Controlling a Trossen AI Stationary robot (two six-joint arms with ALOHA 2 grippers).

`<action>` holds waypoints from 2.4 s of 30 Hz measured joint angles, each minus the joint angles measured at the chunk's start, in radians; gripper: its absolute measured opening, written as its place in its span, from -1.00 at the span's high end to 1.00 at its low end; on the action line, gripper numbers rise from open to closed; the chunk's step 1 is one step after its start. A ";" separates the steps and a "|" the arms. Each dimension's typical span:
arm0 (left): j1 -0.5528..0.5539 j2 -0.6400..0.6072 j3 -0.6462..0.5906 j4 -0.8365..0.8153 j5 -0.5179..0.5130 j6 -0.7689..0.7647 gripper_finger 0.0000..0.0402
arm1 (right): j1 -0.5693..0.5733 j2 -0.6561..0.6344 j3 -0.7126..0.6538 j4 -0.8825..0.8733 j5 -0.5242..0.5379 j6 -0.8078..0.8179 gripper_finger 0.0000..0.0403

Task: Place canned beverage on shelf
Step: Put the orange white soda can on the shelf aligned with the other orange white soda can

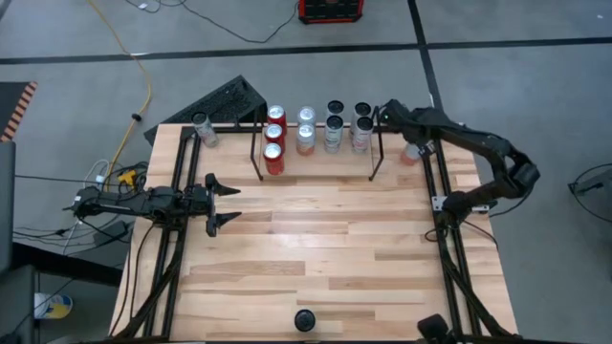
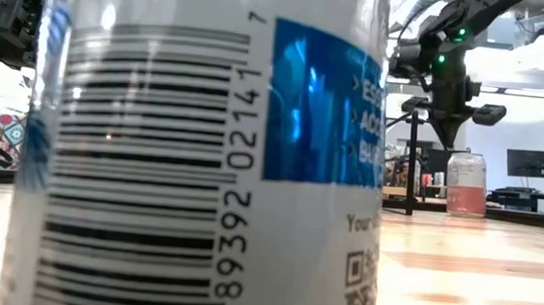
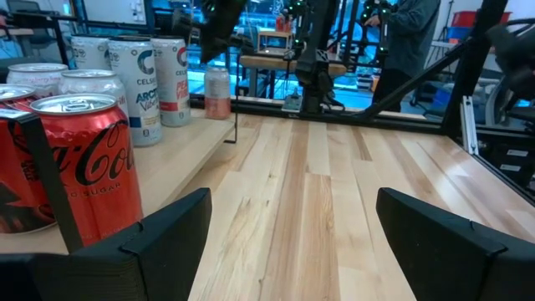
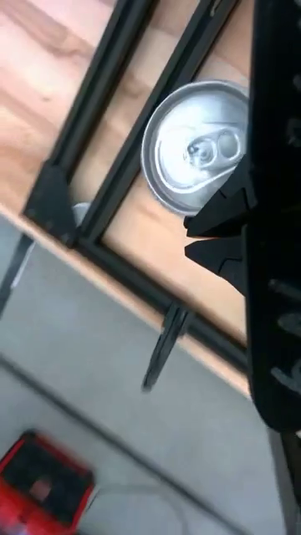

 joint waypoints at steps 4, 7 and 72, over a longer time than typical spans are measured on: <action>0.000 0.000 0.000 0.000 0.000 0.000 -0.63 | 0.037 -0.031 0.000 0.002 0.087 0.035 1.00; 0.000 0.000 0.000 0.000 0.000 0.000 -0.63 | 0.025 -0.034 0.002 -0.013 0.109 0.049 1.00; 0.000 0.000 0.000 0.000 0.001 0.000 -0.63 | -0.042 -0.306 -0.311 0.160 0.167 0.419 1.00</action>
